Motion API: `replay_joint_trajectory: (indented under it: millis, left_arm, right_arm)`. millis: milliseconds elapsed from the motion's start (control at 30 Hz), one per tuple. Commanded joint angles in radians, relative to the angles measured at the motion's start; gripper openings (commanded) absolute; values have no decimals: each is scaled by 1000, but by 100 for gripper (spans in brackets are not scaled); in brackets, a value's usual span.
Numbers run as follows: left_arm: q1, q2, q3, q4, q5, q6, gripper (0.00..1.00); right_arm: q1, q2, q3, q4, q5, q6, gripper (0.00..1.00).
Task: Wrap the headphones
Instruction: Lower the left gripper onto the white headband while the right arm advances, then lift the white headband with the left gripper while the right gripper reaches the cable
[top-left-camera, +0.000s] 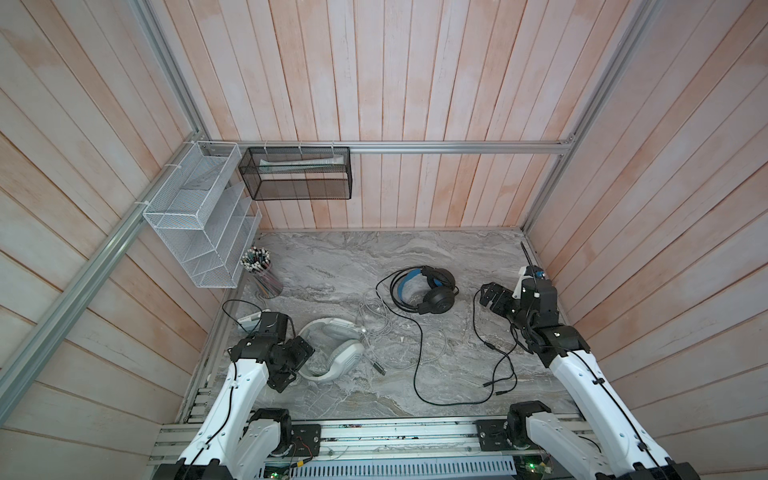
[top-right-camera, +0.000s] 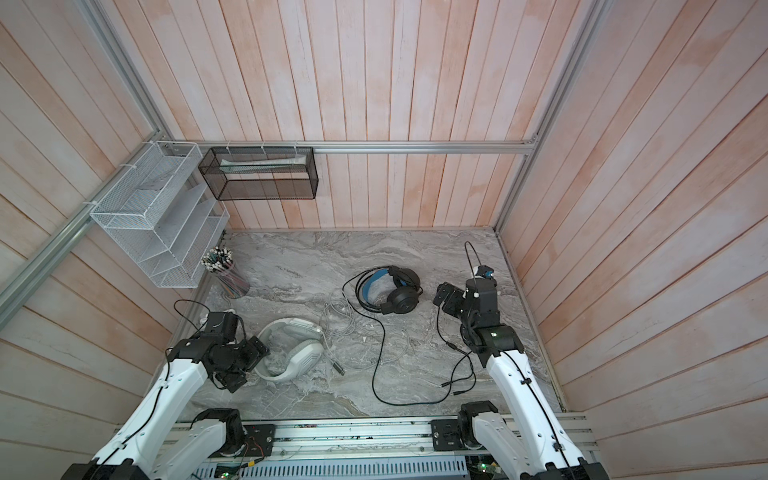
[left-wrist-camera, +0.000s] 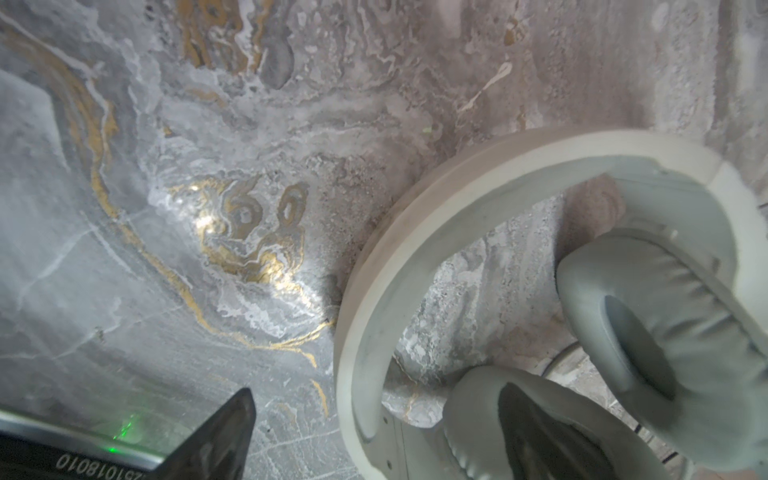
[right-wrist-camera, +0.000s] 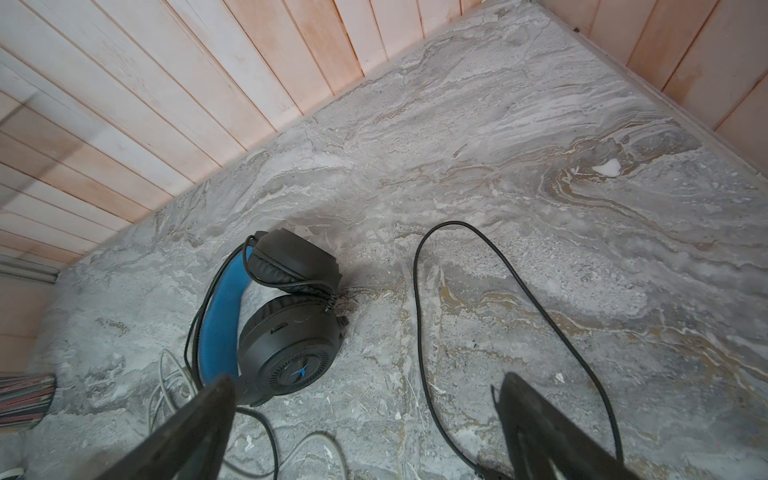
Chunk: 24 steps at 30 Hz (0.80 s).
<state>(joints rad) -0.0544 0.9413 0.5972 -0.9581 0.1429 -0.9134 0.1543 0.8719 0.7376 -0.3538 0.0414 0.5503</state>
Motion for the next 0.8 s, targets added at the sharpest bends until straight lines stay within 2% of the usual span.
replay_joint_trajectory:
  millis: [0, 100, 267, 333, 467, 567, 767]
  left_arm:
    - [-60, 32, -13, 74, -69, -49, 92]
    - [-100, 98, -14, 100, -110, -50, 88]
    - [-107, 162, -14, 133, -177, -41, 86]
    - [-108, 180, -22, 162, -185, -33, 77]
    - [-127, 229, -24, 190, -235, -32, 75]
    - [-157, 264, -25, 223, -287, -15, 65]
    - [-174, 357, -12, 247, -360, -7, 62]
  right_arm:
    - [-3, -48, -4, 47, -79, -1, 99]
    - [-3, -88, -7, 64, -140, -2, 98]
    - [-1, -161, -23, 98, -213, 9, 98]
    - [-2, -186, -33, 115, -243, 18, 99]
    - [-1, -210, -53, 152, -321, 32, 98]
    - [2, -215, -60, 162, -350, 40, 99]
    - [9, -220, -77, 189, -402, 66, 98]
